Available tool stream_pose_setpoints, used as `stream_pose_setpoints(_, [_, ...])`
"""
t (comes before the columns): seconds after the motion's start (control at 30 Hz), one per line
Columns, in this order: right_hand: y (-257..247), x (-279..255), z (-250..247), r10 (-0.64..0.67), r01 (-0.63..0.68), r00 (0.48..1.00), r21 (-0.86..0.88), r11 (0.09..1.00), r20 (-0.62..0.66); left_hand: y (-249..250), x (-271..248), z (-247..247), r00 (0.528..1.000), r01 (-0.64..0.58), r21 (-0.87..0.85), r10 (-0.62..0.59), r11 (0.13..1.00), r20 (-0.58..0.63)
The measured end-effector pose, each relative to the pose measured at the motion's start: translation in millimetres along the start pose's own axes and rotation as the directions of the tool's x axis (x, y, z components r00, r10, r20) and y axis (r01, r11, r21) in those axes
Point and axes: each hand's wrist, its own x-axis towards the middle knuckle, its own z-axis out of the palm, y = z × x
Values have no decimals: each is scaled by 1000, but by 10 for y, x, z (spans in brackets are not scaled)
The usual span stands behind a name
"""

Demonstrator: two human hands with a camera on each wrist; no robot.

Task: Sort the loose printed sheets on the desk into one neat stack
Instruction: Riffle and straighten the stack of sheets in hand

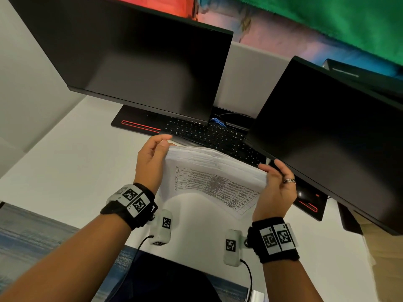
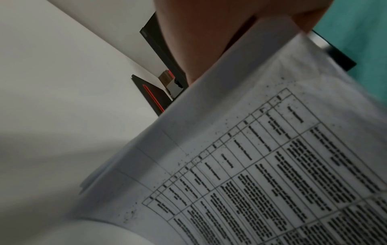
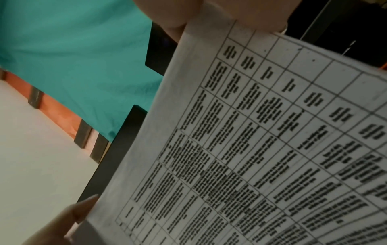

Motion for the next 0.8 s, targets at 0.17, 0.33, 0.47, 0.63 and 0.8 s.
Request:
stream_pose_setpoints(0.17, [0,6,-108,19,-20,986,2,1000,167,-23,2,-27,1000,22,46,-23,999,20])
stream_pose_setpoints(0.33, [94,35,-267,153,-128,925,-95,987,349,160,-38,-149,974,-71,188,28,980,225])
stream_pose_setpoints(0.47, [-3,41,-184,43,30,924,-184,983,380,556,-47,-23,836,-508,684,109,523,537])
stream_pose_setpoints(0.63, [-492,-17,74,-277,460,754,-177,870,595,733,-29,397,717,-696,679,186,232,672])
stream_pose_setpoints(0.8, [-525,30,96,-340,478,875,-501,722,345,673,47,195,833,-501,493,242,711,497])
